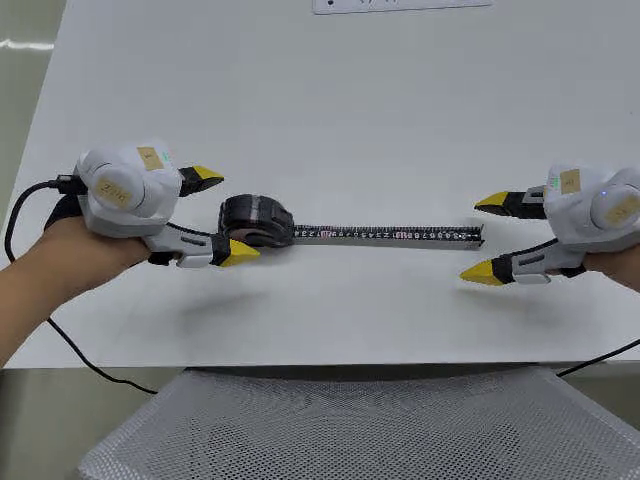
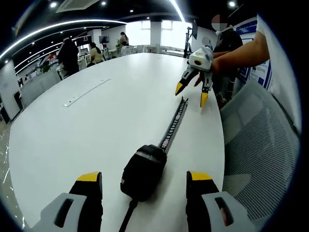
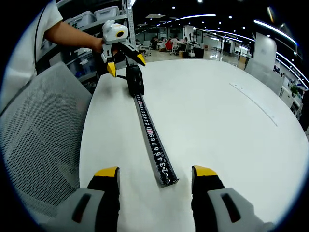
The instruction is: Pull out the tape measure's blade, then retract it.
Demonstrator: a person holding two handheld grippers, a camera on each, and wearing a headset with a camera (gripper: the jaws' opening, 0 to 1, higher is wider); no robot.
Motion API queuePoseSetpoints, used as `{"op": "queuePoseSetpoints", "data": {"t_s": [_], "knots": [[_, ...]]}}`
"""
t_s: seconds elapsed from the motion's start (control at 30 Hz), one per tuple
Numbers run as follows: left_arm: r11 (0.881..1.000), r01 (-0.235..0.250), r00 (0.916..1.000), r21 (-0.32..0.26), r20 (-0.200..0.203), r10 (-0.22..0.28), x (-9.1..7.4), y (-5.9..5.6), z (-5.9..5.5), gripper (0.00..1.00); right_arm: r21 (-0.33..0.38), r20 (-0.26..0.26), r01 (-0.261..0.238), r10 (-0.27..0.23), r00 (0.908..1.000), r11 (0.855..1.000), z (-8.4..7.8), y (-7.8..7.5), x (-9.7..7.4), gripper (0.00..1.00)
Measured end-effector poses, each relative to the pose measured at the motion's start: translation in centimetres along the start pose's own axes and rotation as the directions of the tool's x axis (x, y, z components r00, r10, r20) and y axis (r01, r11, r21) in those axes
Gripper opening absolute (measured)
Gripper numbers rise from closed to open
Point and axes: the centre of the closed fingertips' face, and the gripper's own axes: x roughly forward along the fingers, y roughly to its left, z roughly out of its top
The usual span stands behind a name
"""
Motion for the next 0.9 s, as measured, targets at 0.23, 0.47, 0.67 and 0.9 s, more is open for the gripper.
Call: {"op": "queuePoseSetpoints", "data": {"t_s": [0.23, 0.47, 0.67, 0.9], "knots": [[0.997, -0.043, 0.9986, -0.064, 0.027, 0.045, -1.0, -0.1, -0.4, 0.73, 0.047, 0.000, 0.048, -0.048, 0.9989, 0.998, 0.2, -0.3, -0.6, 0.65], [0.991, -0.064, 0.9967, -0.118, 0.042, 0.069, -1.9, -0.6, -1.0, 0.74, 0.124, 0.026, 0.113, -0.118, 0.9927, 0.986, 0.5, -0.7, -1.8, 0.71], [0.984, -0.091, 0.9936, -0.152, 0.052, 0.100, -2.7, -1.0, -1.3, 0.76, 0.147, 0.030, 0.140, -0.146, 0.9889, 0.979, 0.7, -0.1, -2.4, 0.72], [0.971, -0.125, 0.9879, -0.203, 0.066, 0.141, -3.9, -1.3, -1.5, 0.81, 0.177, 0.047, 0.167, -0.177, 0.9830, 0.970, 0.9, 0.3, -3.2, 0.74]]}}
